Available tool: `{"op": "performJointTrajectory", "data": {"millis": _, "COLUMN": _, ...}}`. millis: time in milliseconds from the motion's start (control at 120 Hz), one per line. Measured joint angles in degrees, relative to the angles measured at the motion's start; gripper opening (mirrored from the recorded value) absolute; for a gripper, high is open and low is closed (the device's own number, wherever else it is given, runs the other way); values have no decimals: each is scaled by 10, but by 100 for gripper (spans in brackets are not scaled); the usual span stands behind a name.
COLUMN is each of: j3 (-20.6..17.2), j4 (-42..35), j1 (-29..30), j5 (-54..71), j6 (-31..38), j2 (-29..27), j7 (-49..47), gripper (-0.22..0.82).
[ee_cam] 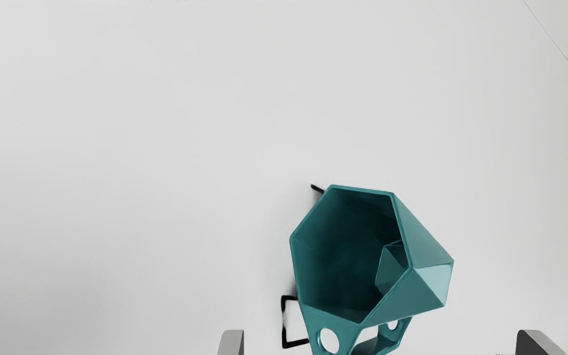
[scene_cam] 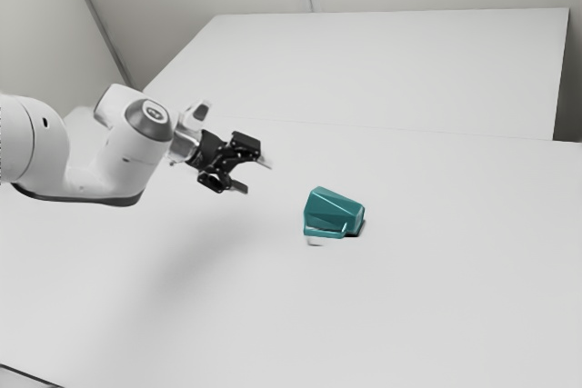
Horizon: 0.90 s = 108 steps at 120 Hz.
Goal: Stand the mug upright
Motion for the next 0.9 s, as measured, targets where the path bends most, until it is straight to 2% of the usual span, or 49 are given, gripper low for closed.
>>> {"op": "performJointTrajectory", "data": {"millis": 433, "j3": -23, "j4": 21, "j1": 4, "j5": -9, "j6": 14, "j2": 46, "j7": 156, "gripper": 60}}
{"op": "performJointTrajectory", "data": {"millis": 583, "j3": -32, "j4": 54, "j1": 5, "j5": -13, "j6": 16, "j2": 81, "j7": 191, "gripper": 60}}
{"op": "performJointTrajectory", "data": {"millis": 900, "j3": -44, "j4": 67, "j1": -21, "j5": -42, "j6": 35, "j2": 109, "j7": 242, "gripper": 60}}
